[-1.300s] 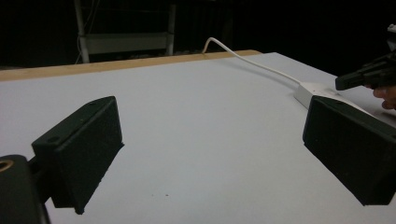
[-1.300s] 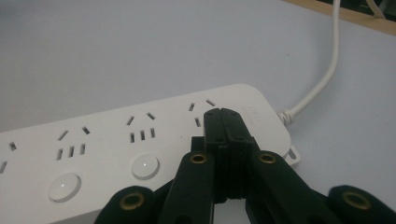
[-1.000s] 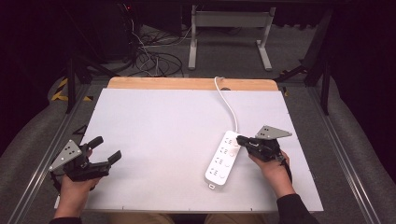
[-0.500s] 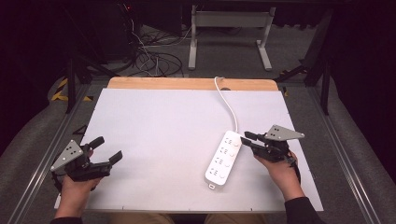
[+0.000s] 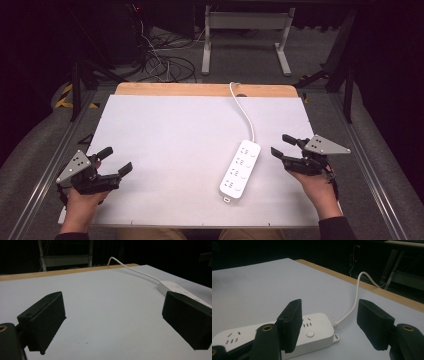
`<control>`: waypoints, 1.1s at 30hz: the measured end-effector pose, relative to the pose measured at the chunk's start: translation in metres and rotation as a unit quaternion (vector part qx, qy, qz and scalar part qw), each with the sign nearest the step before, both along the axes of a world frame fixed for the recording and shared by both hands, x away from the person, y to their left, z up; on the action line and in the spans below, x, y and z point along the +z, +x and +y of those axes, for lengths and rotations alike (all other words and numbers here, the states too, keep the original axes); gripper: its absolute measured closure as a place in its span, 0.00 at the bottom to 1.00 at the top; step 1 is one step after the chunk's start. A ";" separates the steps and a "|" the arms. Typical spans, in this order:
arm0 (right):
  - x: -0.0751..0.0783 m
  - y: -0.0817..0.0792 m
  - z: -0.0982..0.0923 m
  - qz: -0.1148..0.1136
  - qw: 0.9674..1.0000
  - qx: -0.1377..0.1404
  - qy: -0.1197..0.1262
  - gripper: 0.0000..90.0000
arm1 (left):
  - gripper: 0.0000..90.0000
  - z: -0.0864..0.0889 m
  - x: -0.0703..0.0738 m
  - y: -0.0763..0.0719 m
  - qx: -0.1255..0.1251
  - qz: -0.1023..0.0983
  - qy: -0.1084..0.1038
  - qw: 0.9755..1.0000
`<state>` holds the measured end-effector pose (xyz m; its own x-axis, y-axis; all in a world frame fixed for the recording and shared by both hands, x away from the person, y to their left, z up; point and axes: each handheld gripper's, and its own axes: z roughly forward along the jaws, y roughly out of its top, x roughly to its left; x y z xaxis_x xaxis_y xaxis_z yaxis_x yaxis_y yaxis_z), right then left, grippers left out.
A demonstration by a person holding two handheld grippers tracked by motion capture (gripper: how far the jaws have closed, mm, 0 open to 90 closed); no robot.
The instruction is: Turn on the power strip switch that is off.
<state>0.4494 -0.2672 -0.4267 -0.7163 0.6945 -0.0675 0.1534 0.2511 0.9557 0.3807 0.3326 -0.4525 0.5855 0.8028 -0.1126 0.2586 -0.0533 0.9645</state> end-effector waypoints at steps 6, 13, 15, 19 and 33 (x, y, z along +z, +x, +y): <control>0.000 -0.009 -0.014 -0.015 1.000 -0.004 0.010 0.32 | 0.06 0.000 0.000 0.000 0.000 0.000 -0.001 1.000; -0.006 -0.017 -0.034 -0.022 0.999 -0.013 0.035 0.31 | 0.06 -0.001 0.000 0.000 0.001 0.000 -0.001 1.000; -0.009 -0.019 -0.039 -0.023 0.999 -0.018 0.041 0.31 | 0.06 -0.001 0.000 0.000 0.001 0.000 -0.001 1.000; -0.017 -0.022 -0.046 -0.030 0.998 -0.023 0.058 0.30 | 0.06 -0.001 0.000 0.000 -0.001 0.000 -0.001 1.000; -0.025 -0.024 -0.057 -0.032 0.996 -0.024 0.082 0.30 | 0.06 0.000 0.002 -0.001 0.002 -0.003 -0.005 1.000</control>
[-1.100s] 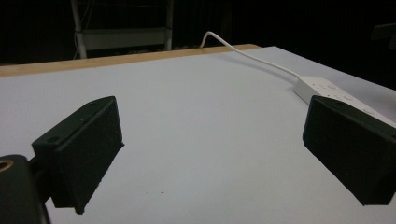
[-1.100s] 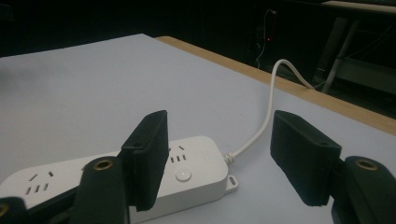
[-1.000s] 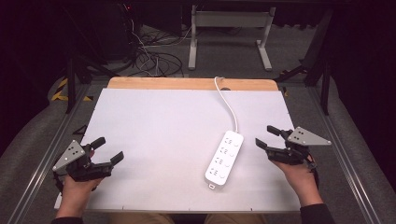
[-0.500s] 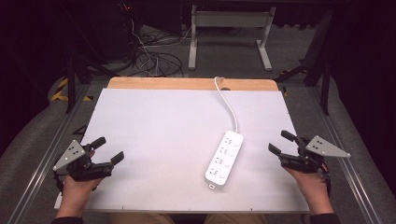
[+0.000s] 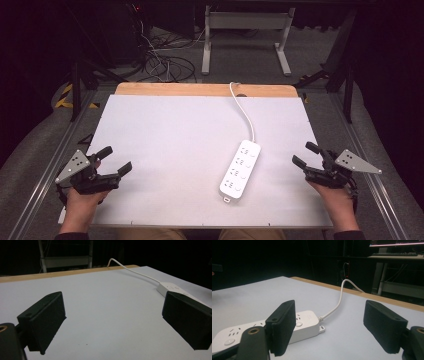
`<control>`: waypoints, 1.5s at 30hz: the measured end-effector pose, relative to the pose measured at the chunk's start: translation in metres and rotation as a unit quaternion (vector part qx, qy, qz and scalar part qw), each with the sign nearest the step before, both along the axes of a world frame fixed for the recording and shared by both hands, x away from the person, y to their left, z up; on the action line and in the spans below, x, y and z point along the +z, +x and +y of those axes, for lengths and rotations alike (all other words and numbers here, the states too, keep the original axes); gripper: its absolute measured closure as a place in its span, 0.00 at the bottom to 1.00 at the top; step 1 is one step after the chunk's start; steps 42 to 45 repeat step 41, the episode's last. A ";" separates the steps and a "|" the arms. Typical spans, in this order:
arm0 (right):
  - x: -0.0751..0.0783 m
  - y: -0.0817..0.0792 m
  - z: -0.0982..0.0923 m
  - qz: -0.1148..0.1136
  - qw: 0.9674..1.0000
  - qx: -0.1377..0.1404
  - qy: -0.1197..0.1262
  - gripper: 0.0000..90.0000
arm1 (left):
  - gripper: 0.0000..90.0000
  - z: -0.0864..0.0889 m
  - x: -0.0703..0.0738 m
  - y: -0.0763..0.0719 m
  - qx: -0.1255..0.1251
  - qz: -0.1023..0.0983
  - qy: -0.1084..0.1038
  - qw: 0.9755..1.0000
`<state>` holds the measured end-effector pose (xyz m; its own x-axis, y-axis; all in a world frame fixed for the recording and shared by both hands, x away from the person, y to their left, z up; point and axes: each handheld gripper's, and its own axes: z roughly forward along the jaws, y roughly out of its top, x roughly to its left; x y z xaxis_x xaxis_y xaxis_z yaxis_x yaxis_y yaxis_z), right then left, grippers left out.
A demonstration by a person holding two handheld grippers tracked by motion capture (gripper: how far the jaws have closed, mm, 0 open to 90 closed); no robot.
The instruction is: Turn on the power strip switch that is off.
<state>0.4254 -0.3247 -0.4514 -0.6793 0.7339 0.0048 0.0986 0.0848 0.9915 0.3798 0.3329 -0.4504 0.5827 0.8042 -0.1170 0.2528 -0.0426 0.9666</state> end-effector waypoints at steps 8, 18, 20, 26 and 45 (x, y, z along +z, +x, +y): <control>-0.003 0.001 0.000 0.004 1.000 -0.001 -0.006 0.30 | 0.06 0.001 0.000 -0.001 -0.001 0.000 -0.001 1.000; -0.009 0.002 -0.001 0.026 0.999 -0.004 -0.029 0.32 | 0.06 -0.001 0.001 -0.001 -0.001 0.000 0.002 1.000; -0.010 0.003 0.001 0.027 0.999 -0.002 -0.034 0.32 | 0.06 -0.001 0.001 -0.001 -0.001 0.000 0.002 1.000; -0.012 0.003 0.004 0.029 0.999 0.000 -0.040 0.32 | 0.06 -0.001 0.001 -0.001 -0.003 0.000 0.002 1.000; -0.021 0.001 0.003 0.034 0.999 0.003 -0.040 0.32 | 0.06 0.000 -0.001 0.000 0.000 0.001 0.002 1.000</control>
